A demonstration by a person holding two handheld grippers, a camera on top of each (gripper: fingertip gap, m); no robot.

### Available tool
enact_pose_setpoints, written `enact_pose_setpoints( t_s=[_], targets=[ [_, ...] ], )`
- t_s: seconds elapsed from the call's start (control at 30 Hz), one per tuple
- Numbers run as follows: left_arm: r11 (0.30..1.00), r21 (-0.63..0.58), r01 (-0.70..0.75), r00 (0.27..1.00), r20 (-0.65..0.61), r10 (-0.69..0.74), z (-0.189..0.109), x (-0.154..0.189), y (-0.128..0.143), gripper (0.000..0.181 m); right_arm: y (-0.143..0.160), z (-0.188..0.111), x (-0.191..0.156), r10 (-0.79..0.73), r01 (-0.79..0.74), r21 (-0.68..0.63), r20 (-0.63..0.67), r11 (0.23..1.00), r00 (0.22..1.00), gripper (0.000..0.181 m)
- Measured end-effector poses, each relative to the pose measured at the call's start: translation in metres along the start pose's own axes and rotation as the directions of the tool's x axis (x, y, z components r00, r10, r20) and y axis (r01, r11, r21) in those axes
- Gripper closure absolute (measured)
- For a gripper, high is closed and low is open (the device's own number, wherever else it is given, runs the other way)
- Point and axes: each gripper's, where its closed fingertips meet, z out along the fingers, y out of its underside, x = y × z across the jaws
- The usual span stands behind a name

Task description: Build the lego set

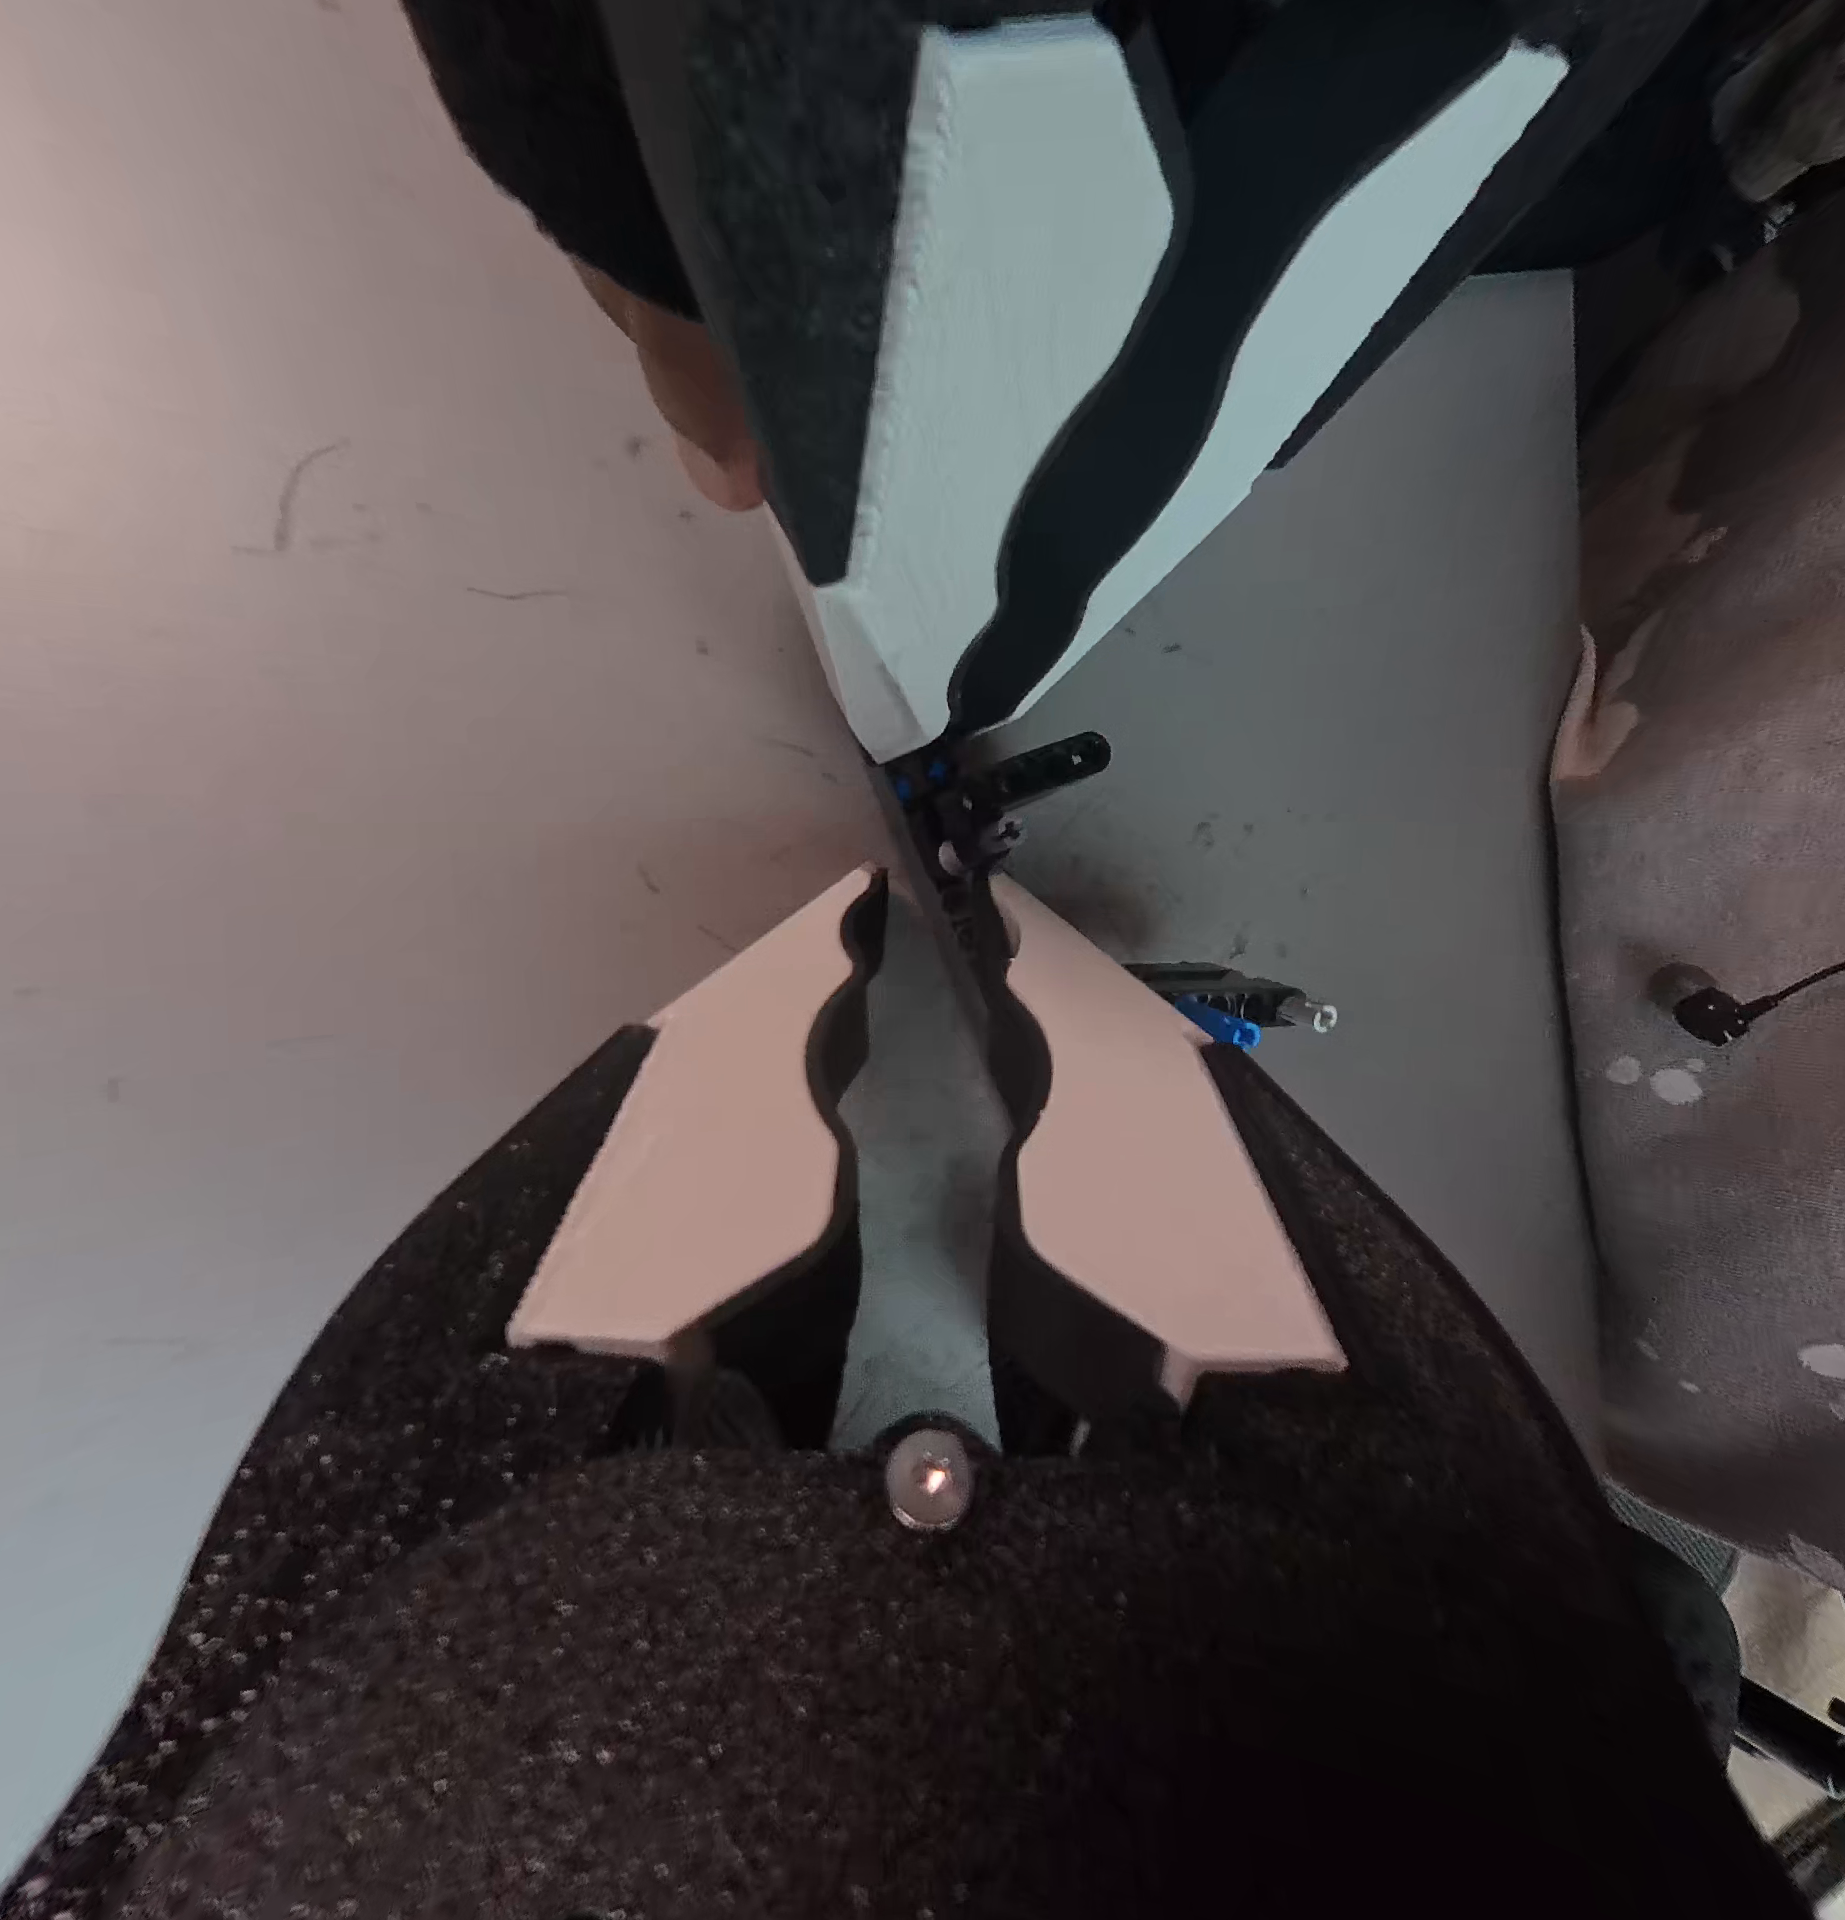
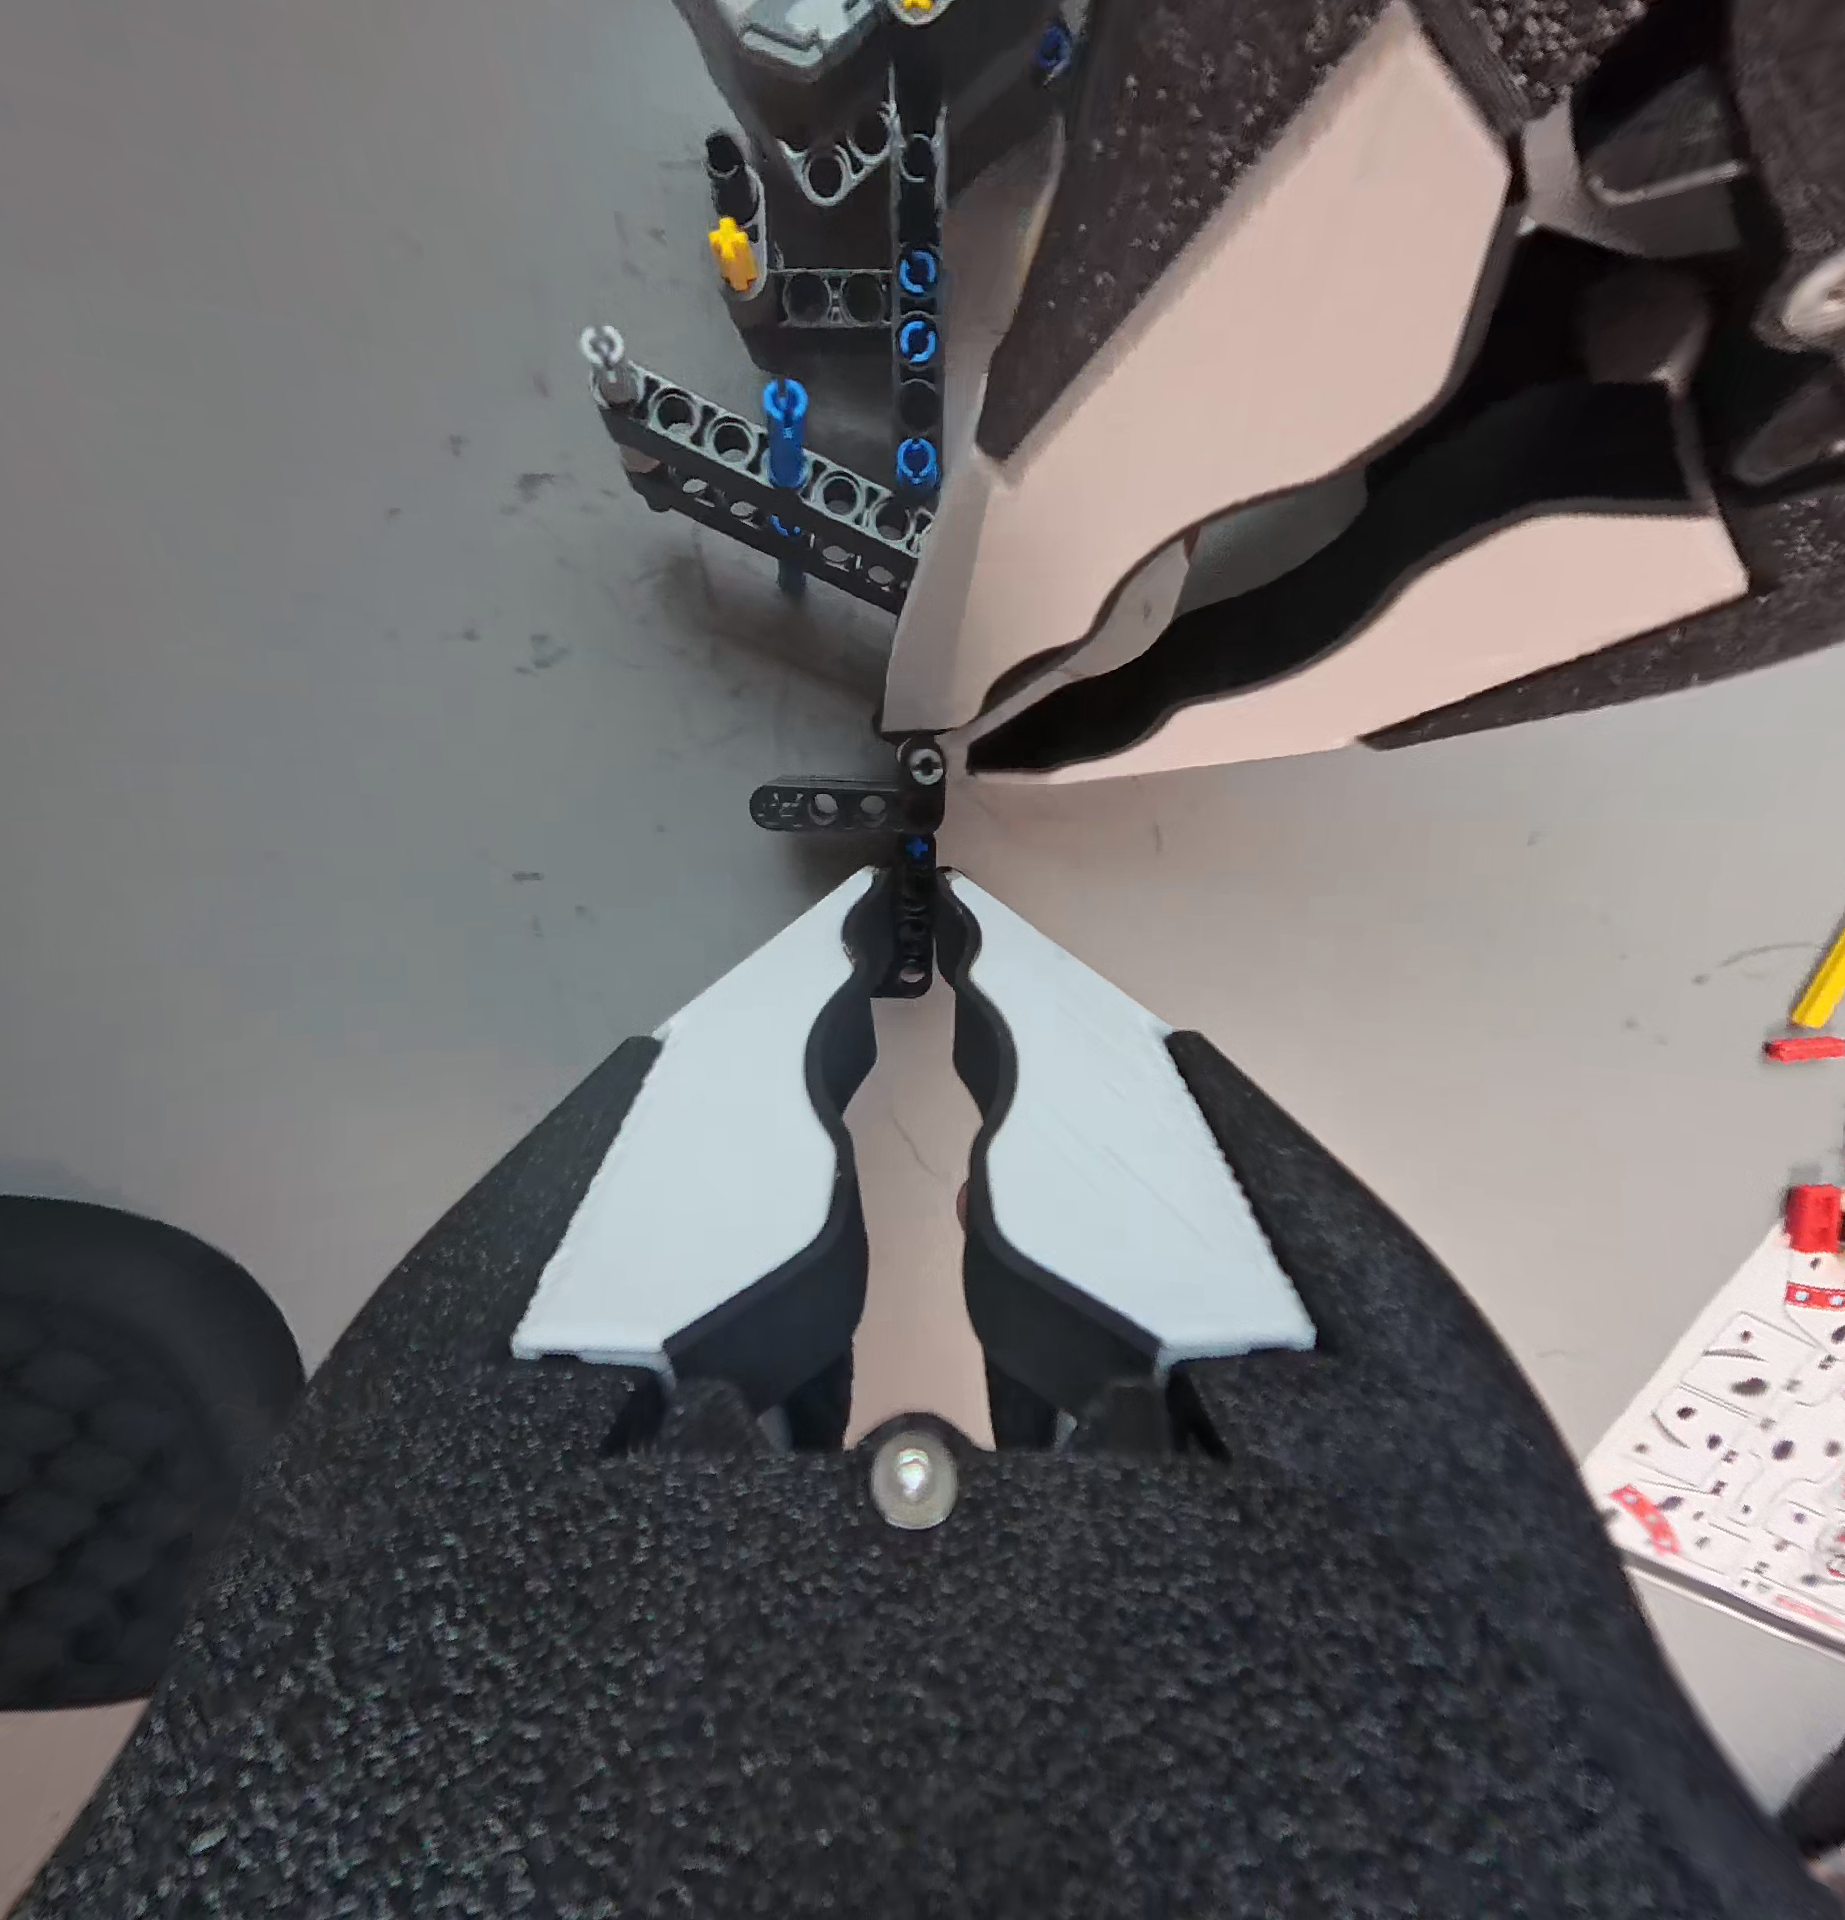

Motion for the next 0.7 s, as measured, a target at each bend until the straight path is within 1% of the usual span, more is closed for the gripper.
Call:
enact_pose_setpoints(
  t_s=[0.07, 0.13, 0.2, 0.3, 0.47, 0.7],
  targets=[
    [1.000, -0.015, 0.008, 0.999, -0.034, -0.009, 0.0012, 0.0054, 0.0006, 0.171, 0.0001, 0.0000, -0.0010, -0.068, 0.068, -0.052, 0.000, 0.996, 0.998, 0.174],
    [1.000, -0.012, 0.011, 0.998, -0.059, -0.012, 0.0022, 0.0059, 0.0007, 0.171, 0.0004, 0.0003, -0.0013, -0.110, 0.110, -0.099, 0.006, 0.989, 0.994, 0.174],
    [1.000, 0.002, 0.029, 0.996, -0.082, -0.028, 0.0027, 0.0060, 0.0010, 0.171, 0.0004, 0.0008, -0.0013, -0.124, 0.125, -0.118, 0.011, 0.985, 0.992, 0.174],
    [0.999, 0.015, 0.035, 0.996, -0.085, -0.034, 0.0030, 0.0063, 0.0012, 0.171, 0.0002, 0.0013, -0.0015, -0.118, 0.118, -0.109, 0.014, 0.987, 0.993, 0.174],
    [1.000, 0.011, 0.009, 0.996, -0.092, -0.008, 0.0040, 0.0082, 0.0026, 0.171, -0.0009, 0.0041, -0.0030, -0.116, 0.119, -0.130, 0.027, 0.984, 0.993, 0.174],
    [0.999, 0.026, 0.027, 0.997, -0.076, -0.025, 0.0036, 0.0095, 0.0027, 0.170, -0.0016, 0.0045, -0.0034, -0.045, 0.047, -0.083, 0.033, 0.995, 0.998, 0.174]
  ],
)
